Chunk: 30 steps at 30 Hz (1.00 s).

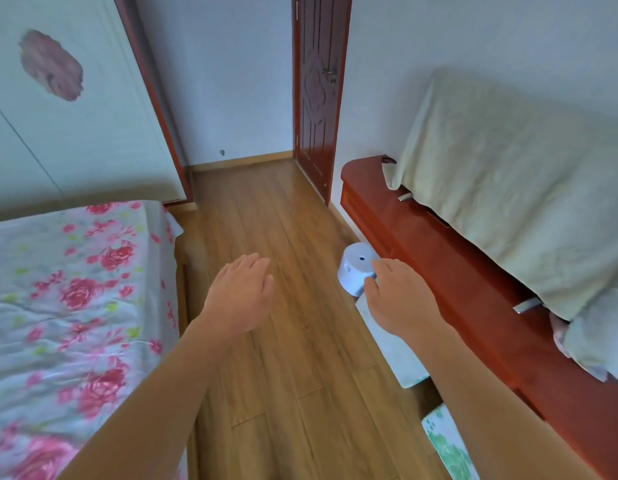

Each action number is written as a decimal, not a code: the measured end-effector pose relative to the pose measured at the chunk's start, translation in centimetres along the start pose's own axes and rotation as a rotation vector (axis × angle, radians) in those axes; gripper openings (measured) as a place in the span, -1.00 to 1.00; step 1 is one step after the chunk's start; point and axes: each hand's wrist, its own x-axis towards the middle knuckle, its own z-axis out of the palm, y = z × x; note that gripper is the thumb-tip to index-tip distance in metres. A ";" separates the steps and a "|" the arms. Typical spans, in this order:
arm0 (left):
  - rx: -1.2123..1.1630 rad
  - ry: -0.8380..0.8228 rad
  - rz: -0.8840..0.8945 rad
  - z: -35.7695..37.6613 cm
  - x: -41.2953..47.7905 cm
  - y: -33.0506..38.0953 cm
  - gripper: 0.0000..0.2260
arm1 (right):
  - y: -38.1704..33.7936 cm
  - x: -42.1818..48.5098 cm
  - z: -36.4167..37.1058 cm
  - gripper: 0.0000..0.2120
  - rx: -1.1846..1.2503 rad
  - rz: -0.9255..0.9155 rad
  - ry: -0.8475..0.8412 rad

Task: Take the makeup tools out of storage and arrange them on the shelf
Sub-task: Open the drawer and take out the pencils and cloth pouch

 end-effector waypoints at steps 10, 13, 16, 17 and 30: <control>-0.004 -0.029 0.012 -0.7 11.5 -5.4 -0.57 | -1.6 12.0 3.6 -0.64 0.010 0.016 -0.027; -0.008 -0.024 -0.006 -0.5 15.7 -6.5 -0.57 | -1.6 16.6 4.8 -0.72 0.027 0.008 -0.033; -0.008 -0.020 -0.022 -0.8 20.0 -7.0 -0.58 | -1.1 21.6 5.6 -0.58 0.012 -0.017 -0.062; -0.007 -0.022 -0.028 -1.0 21.4 -7.1 -0.57 | -0.9 23.4 5.8 -0.55 0.002 -0.020 -0.073; 0.003 -0.010 0.006 -2.8 38.1 -10.3 -0.57 | 0.1 39.5 8.1 -0.62 -0.056 0.059 -0.104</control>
